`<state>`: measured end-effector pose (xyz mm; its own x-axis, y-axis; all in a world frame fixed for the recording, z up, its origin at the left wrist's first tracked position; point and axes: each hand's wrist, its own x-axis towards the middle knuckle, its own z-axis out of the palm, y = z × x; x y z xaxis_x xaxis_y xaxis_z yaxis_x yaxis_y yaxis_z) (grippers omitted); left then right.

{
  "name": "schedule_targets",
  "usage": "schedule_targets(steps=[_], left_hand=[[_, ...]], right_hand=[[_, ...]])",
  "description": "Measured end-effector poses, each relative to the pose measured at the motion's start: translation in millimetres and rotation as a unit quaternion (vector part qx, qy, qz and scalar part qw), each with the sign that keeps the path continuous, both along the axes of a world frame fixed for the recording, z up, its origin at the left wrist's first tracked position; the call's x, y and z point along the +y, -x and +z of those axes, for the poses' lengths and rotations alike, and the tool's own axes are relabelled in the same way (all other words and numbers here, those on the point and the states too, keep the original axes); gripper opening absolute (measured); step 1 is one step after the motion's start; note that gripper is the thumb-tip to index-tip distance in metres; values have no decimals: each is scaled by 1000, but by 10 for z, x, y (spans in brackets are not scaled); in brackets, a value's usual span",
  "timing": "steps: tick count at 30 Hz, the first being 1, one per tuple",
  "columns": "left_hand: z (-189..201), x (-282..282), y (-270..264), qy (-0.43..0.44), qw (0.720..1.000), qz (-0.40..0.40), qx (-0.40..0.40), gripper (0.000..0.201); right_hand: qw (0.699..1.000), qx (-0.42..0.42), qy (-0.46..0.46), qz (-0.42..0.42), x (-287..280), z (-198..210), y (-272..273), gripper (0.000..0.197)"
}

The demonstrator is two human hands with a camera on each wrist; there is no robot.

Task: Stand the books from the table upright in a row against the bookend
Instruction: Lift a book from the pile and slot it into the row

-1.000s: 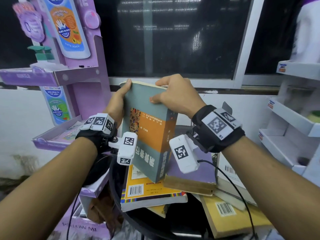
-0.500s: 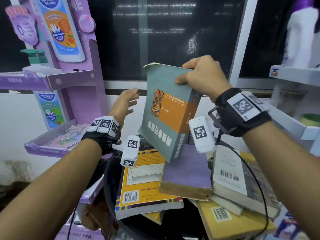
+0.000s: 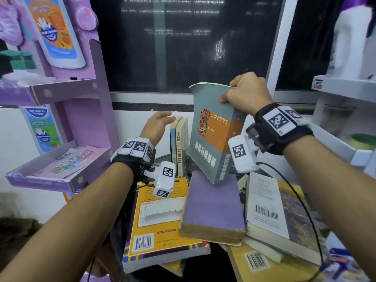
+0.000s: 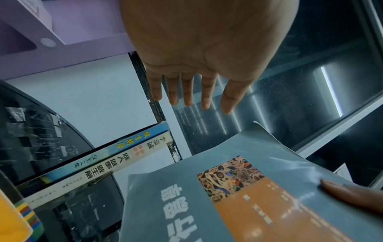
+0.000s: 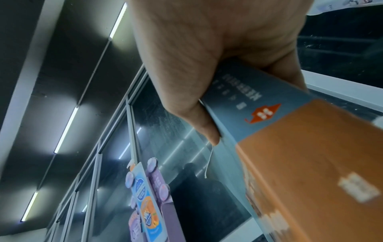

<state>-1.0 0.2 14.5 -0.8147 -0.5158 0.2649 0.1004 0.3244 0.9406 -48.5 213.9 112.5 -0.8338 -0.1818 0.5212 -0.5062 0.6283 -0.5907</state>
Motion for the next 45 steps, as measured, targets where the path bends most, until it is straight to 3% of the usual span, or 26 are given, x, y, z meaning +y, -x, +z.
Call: schedule_targets(steps=[6, 11, 16, 20, 23, 27, 39, 45], left_hand=[[-132, -111, 283, 24, 999, -23, -28, 36], [-218, -202, 517, 9, 999, -31, -39, 36], [-302, -242, 674, -3, 999, -37, -35, 21], [-372, -290, 770, -9, 999, -34, -31, 31], [-449, -324, 790, -31, 999, -19, -33, 23], [-560, -308, 786, 6, 1000, 15, -9, 19], [-659, -367, 870, 46, 998, -24, 20, 17], [-681, -390, 876, 65, 997, -33, 24, 16]], right_hand=[[1000, -1, -3, -25, -175, -101, 251, 38], [999, 4, -8, -31, -375, -167, 512, 34], [999, 8, -13, -29, -646, -264, 731, 29], [999, 5, -24, -28, -835, -356, 822, 28], [999, 2, -30, -26, -936, -426, 891, 30], [999, -17, -31, -21, -1035, -537, 954, 29], [998, -49, -48, -8, -1358, -862, 980, 21], [997, -67, -44, -6, -1486, -1041, 1059, 27]])
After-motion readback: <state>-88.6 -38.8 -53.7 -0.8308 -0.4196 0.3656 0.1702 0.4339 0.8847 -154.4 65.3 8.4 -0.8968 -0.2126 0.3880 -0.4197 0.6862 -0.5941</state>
